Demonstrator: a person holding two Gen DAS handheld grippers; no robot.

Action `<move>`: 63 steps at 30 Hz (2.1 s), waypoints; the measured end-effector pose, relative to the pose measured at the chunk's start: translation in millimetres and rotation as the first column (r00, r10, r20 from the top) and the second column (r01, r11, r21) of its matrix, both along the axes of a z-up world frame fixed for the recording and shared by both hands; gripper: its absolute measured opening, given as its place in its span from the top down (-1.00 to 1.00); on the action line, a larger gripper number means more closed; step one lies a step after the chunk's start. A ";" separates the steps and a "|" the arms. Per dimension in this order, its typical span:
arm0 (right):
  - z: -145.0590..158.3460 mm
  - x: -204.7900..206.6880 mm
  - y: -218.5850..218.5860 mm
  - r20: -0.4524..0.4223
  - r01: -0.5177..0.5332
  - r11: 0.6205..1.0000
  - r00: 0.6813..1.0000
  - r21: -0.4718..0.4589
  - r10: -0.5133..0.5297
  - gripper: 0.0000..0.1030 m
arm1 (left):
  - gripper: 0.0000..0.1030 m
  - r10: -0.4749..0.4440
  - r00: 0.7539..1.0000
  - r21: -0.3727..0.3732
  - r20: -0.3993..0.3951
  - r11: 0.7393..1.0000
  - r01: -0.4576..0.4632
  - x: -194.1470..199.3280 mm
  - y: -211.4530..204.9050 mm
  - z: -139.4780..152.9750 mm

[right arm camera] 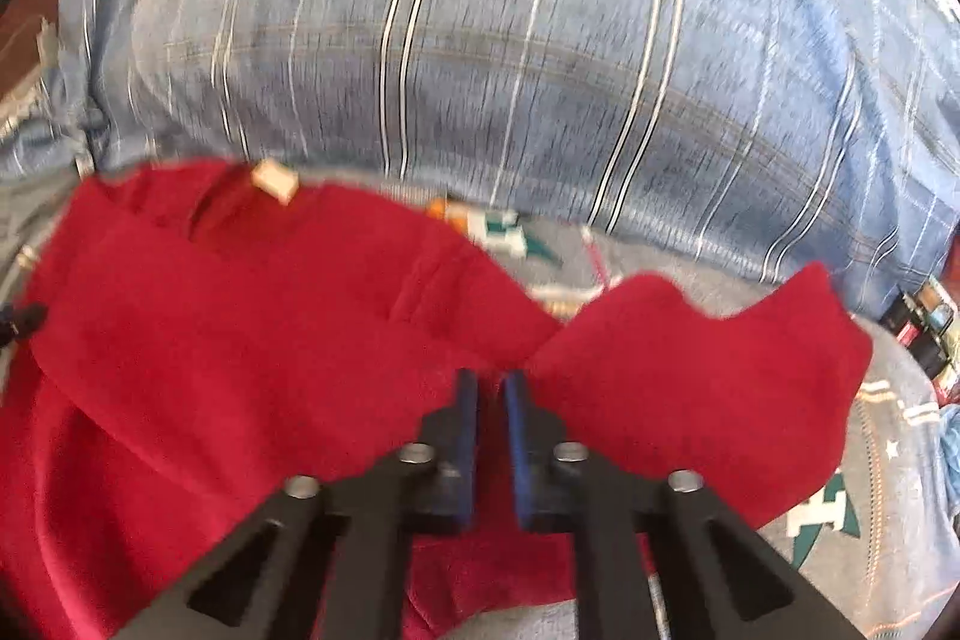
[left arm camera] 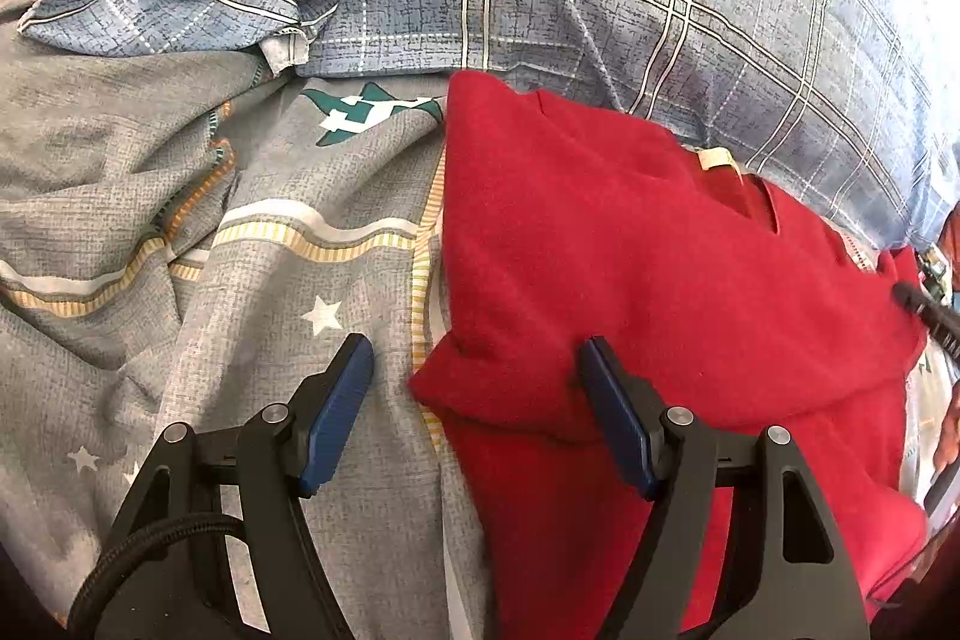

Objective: Fold small clothes
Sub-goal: 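Grasp the other sleeve with the right gripper and fold it across the body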

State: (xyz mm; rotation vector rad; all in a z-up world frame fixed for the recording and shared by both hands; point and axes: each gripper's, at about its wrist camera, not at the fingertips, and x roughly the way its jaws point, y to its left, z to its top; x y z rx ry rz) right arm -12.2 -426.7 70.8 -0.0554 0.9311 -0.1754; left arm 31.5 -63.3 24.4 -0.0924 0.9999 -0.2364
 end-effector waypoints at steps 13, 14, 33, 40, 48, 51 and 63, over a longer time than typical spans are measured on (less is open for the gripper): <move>24.3 -40.2 -27.0 0.042 0.077 0.985 0.996 0.154 -0.084 -0.34 | -0.41 -0.029 0.999 0.023 0.026 0.999 0.029 -24.9 1.0 17.3; 26.9 -50.5 -24.4 0.054 0.076 0.985 0.995 0.156 -0.085 -0.44 | -0.41 -0.032 0.999 0.022 0.030 0.999 0.032 -28.5 1.8 18.9; 3.1 -51.9 -71.1 0.106 0.283 0.934 0.945 0.217 -0.311 0.88 | -0.41 -0.073 0.997 0.059 0.015 0.996 0.072 -44.1 -30.4 0.2; -10.3 -50.5 -86.6 0.074 0.350 0.928 0.930 0.127 -0.361 0.88 | -0.41 -0.078 0.997 0.059 0.009 0.995 0.077 -49.8 -28.3 -2.6; 19.1 -112.0 -86.1 0.101 0.304 0.933 0.940 0.191 -0.326 -0.40 | -0.41 -0.087 0.996 0.035 0.030 0.996 0.086 -67.2 -20.6 15.7; 20.9 -125.4 -102.4 0.091 0.339 0.921 0.928 0.194 -0.361 -0.40 | -0.41 -0.096 0.994 0.024 0.056 0.995 0.094 -67.1 -27.8 27.3; 5.8 -129.8 -236.1 0.059 0.562 0.678 0.748 0.473 -0.661 -0.40 | -0.41 -0.142 0.988 -0.006 0.057 0.990 0.142 -40.7 -73.9 29.8</move>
